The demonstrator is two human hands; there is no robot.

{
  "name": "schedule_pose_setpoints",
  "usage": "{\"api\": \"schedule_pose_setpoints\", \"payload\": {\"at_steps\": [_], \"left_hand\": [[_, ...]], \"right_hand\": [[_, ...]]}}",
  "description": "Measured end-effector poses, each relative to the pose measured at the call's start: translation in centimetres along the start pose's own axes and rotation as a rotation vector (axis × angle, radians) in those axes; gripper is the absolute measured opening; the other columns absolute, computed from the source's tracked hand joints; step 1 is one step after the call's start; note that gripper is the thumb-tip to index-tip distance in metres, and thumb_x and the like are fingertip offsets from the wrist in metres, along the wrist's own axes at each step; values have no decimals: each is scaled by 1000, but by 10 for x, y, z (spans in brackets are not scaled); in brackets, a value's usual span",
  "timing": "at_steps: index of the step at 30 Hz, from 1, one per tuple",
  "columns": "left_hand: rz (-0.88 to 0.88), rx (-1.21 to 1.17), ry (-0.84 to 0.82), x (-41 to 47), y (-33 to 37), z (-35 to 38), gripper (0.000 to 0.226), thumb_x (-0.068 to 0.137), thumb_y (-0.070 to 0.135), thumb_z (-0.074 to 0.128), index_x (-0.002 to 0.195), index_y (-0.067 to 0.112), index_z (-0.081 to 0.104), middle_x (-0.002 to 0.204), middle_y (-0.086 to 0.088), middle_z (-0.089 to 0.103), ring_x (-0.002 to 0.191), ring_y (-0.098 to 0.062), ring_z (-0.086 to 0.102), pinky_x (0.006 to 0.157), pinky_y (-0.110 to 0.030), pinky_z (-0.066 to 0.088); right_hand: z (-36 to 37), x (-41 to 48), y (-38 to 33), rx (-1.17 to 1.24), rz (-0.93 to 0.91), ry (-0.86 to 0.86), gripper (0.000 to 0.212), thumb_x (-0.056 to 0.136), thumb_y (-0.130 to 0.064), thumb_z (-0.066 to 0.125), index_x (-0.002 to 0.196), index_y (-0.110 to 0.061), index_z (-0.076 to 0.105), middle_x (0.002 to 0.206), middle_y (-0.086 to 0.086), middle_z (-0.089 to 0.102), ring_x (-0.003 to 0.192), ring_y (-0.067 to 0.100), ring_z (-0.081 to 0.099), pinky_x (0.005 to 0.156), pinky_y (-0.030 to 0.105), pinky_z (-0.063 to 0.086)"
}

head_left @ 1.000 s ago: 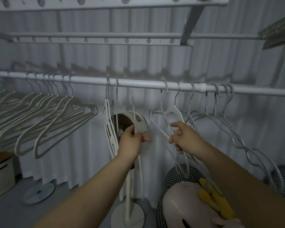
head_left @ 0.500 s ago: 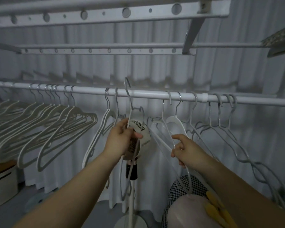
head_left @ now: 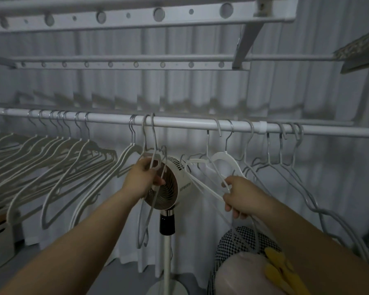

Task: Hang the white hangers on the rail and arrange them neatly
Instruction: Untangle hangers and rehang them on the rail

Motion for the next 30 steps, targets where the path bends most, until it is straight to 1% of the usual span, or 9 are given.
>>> {"api": "schedule_pose_setpoints", "payload": {"at_steps": [4, 8, 10, 13, 15, 20, 23, 27, 30], "left_hand": [[-58, 85, -22, 1, -8, -12, 37, 93, 2, 38, 127, 11, 45, 60, -4, 62, 58, -17, 57, 54, -26, 41], [-3, 337, -54, 0, -8, -25, 41, 88, 8, 51, 129, 9, 46, 93, -11, 63, 84, -26, 59, 76, -31, 45], [65, 479, -54, -4, -7, -31, 45, 87, 11, 55, 131, 9, 43, 108, -14, 63, 96, -28, 60, 78, -27, 42], [78, 521, -105, -7, -15, -37, 40, 89, 10, 50, 129, 9, 44, 87, -6, 61, 67, -21, 62, 63, -29, 47], [23, 498, -118, -6, -25, -43, 36, 91, 8, 45, 127, 10, 45, 74, 2, 57, 52, -16, 57, 49, -26, 44], [-7, 460, -116, -6, -40, -62, 30, 95, 10, 40, 123, 12, 48, 71, 4, 58, 48, -13, 55, 43, -20, 41], [42, 524, -103, -6, -41, -70, 30, 94, 13, 41, 123, 13, 50, 74, 5, 60, 56, -15, 59, 51, -25, 44], [130, 739, 29, -13, -44, -71, 39, 92, 17, 47, 131, 13, 46, 114, -11, 63, 99, -29, 61, 83, -35, 48], [451, 867, 127, -25, -46, -67, 39, 79, 9, 64, 116, 1, 58, 111, -20, 62, 100, -40, 60, 83, -45, 48]], "right_hand": [[8, 6, -8, 26, 29, -19, 30, 91, -3, 36, 120, -1, 45, 68, 12, 60, 36, 14, 47, 31, 16, 35], [9, 21, -22, 61, 12, 38, 42, 88, 0, 42, 130, -6, 40, 74, 16, 61, 26, 9, 46, 30, 15, 35], [9, 30, -31, 60, -10, 68, 41, 88, 1, 40, 128, -6, 41, 73, 17, 62, 27, 10, 47, 28, 15, 34], [10, 42, -44, 67, -21, 122, 31, 90, 0, 34, 118, -1, 47, 65, 13, 58, 27, 12, 46, 27, 14, 33], [10, 49, -50, 61, -9, 137, 27, 89, 3, 37, 113, 2, 49, 74, 21, 63, 34, 17, 48, 33, 19, 36], [17, 63, -53, -34, 82, 43, 12, 87, 3, 44, 80, 3, 54, 97, 32, 67, 45, 22, 50, 36, 21, 40], [26, 65, -41, -107, 154, -37, 26, 91, -1, 41, 66, -1, 48, 100, 28, 67, 47, 20, 50, 38, 22, 40], [32, 44, -22, -109, 235, -143, 28, 94, -5, 40, 67, -2, 48, 84, 20, 66, 40, 16, 54, 35, 20, 44], [31, 16, -8, -73, 220, -207, 24, 94, -3, 39, 71, -2, 48, 62, 11, 59, 24, 8, 49, 30, 15, 39]]}}
Point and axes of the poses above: each hand's wrist, its own x-axis towards the middle knuckle, its own z-axis out of the palm, y = z × x, the point moved 1 cm from there along x, towards the middle knuckle
